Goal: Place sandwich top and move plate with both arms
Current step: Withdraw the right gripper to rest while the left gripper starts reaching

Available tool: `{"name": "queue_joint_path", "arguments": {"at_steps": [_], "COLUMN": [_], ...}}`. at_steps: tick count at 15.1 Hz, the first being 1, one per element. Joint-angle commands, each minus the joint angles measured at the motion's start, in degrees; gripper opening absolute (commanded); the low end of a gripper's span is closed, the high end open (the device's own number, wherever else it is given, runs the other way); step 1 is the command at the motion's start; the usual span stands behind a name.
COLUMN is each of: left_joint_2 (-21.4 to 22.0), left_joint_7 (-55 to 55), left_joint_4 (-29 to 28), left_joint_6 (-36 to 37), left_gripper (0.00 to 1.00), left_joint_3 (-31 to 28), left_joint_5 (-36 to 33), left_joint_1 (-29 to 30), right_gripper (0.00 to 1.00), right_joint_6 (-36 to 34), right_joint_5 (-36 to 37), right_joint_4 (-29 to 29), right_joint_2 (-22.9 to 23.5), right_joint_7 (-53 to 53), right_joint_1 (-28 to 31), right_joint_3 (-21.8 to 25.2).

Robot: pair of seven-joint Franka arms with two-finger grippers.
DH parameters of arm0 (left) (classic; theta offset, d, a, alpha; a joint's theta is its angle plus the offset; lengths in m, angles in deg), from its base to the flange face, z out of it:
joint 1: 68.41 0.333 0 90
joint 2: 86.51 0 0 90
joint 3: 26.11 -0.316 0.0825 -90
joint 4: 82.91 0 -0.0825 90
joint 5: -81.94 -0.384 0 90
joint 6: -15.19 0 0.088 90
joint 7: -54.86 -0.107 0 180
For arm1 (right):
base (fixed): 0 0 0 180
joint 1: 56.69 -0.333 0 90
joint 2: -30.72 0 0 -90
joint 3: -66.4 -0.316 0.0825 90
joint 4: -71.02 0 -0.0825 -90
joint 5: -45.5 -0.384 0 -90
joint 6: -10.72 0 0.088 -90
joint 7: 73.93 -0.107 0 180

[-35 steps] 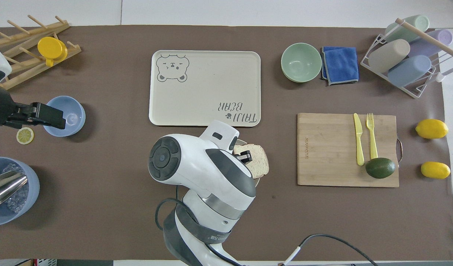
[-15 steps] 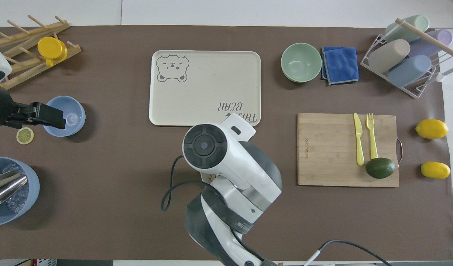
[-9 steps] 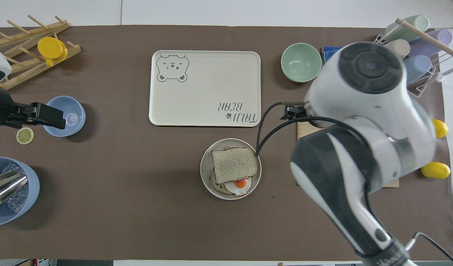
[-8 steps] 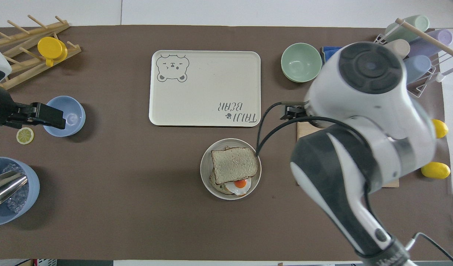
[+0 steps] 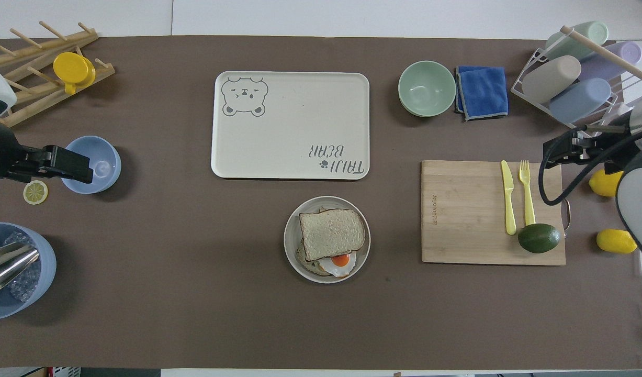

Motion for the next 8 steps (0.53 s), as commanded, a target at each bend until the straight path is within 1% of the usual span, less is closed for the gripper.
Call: {"name": "queue_joint_path", "arguments": {"at_steps": [1, 2, 4, 5, 7, 8], "left_joint_2": [3.16, 3.78, 5.80, 7.11, 9.49, 10.54], "left_joint_7": [-0.21, -0.13, 0.31, 1.36, 5.65, 7.68], "left_joint_4": [-4.76, -5.99, -10.38, -13.36, -18.99, -22.15], "left_joint_6": [-1.06, -1.50, -3.87, -5.62, -8.70, -11.76], "left_gripper": [1.00, 1.00, 1.00, 1.00, 1.00, 1.00], "left_joint_3": [0.11, 0.20, 0.64, 0.64, 0.64, 0.64], "left_joint_5": [-0.86, -0.86, -0.51, -0.07, 1.33, 1.86], "left_joint_1": [-0.54, -0.71, -1.24, -2.55, -5.18, -7.46], "right_gripper": [1.00, 1.00, 1.00, 1.00, 1.00, 1.00], "right_joint_6": [-3.15, -3.51, -3.51, -4.21, -5.36, -5.10], "right_joint_5": [-1.36, -1.35, -1.96, -3.27, -4.60, -4.52], "right_joint_4": [-2.82, -4.05, -6.33, -6.78, -6.17, -5.13], "right_joint_2": [1.20, 1.73, 3.30, 3.40, 2.88, 2.00], "right_joint_7": [2.33, 3.46, 4.88, 5.05, 8.37, 10.66], "right_joint_1": [-3.43, -5.46, -7.58, -8.11, -8.29, -8.38], "right_joint_3": [4.85, 7.66, 10.40, 11.63, 13.57, 14.10]}}
